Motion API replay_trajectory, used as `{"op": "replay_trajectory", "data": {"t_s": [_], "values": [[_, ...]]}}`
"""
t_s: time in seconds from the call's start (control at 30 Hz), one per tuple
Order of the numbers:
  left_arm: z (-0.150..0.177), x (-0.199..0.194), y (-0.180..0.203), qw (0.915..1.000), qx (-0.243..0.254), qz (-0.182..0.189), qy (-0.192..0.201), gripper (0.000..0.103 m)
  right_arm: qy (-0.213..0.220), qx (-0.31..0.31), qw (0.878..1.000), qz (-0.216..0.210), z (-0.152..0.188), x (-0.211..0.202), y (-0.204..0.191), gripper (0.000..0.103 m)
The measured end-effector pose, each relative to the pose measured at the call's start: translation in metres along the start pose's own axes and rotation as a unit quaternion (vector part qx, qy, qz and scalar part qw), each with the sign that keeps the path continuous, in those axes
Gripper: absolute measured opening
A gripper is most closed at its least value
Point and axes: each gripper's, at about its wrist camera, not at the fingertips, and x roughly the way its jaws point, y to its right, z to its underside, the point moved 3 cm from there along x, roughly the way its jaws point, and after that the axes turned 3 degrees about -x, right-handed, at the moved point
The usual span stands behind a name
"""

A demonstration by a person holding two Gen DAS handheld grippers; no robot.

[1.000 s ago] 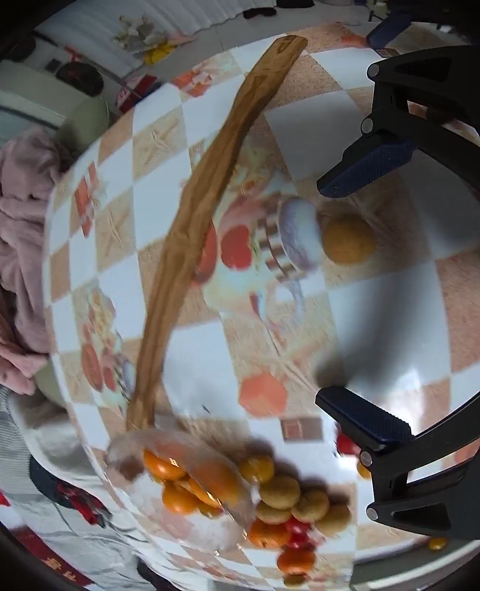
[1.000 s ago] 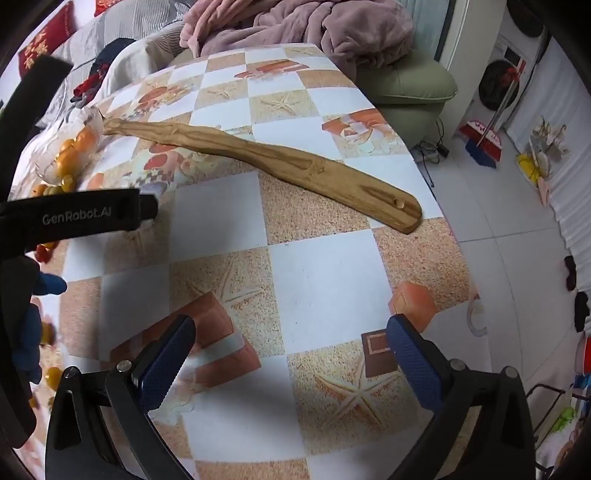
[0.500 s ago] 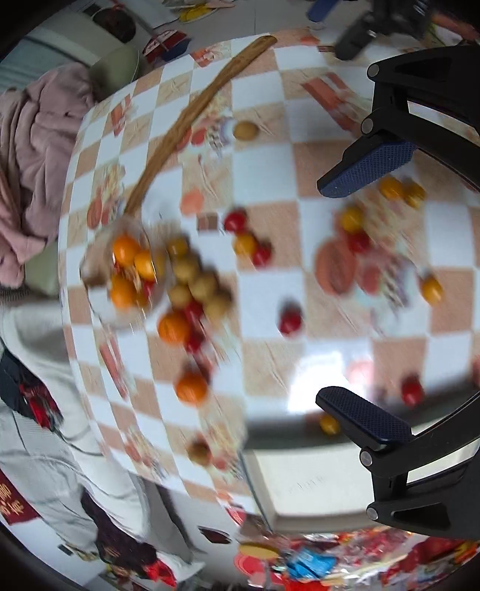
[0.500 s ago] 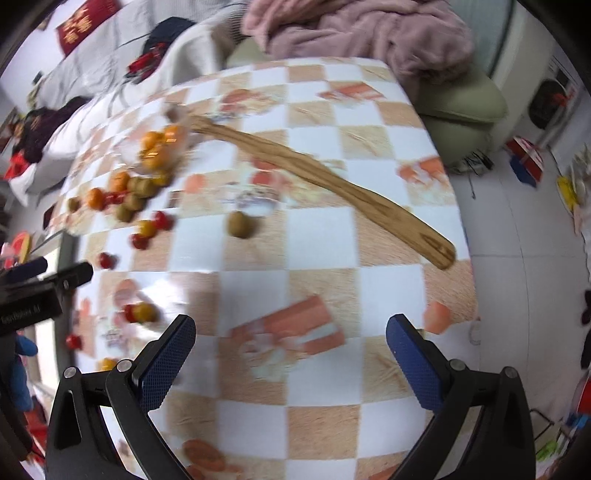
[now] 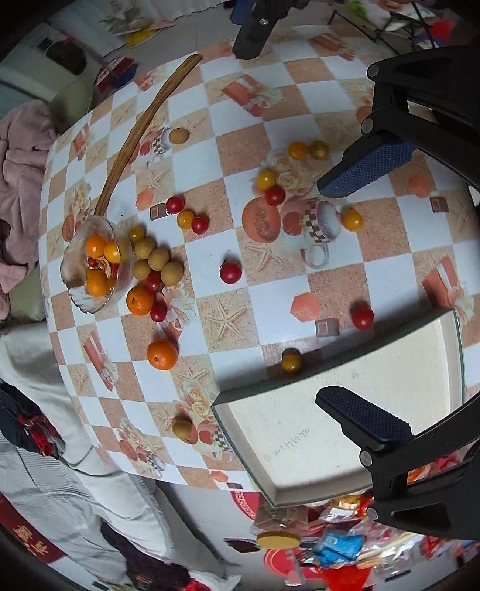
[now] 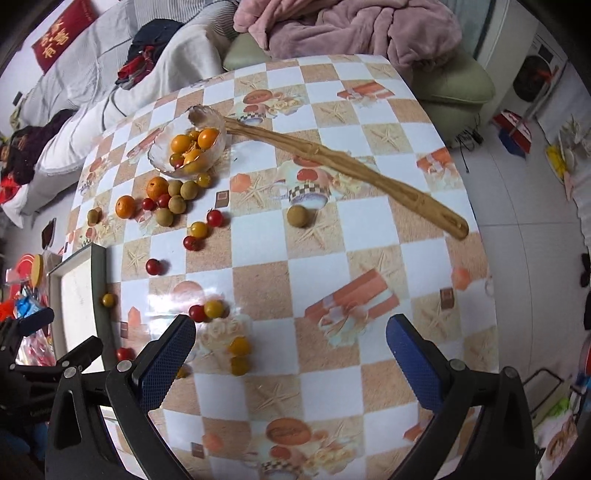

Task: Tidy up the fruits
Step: 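Move both grippers over the table toward the scattered fruit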

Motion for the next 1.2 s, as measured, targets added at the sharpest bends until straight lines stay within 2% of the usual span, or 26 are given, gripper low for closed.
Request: {"op": "replay_trajectory", "data": {"t_s": [0.43,1.2], "values": [[0.0,-0.002,-0.021,0.9992,-0.03,0.025,0.003,0.103,-0.03,-0.024,0.999,0.008,0.001,0.001,-0.03,0.103],[-0.004,0.011,-0.013,0.9994,-0.029,0.019,-0.009,0.103,-0.042,-0.029,0.999,0.004,0.001,0.018,-0.023,0.103]]}}
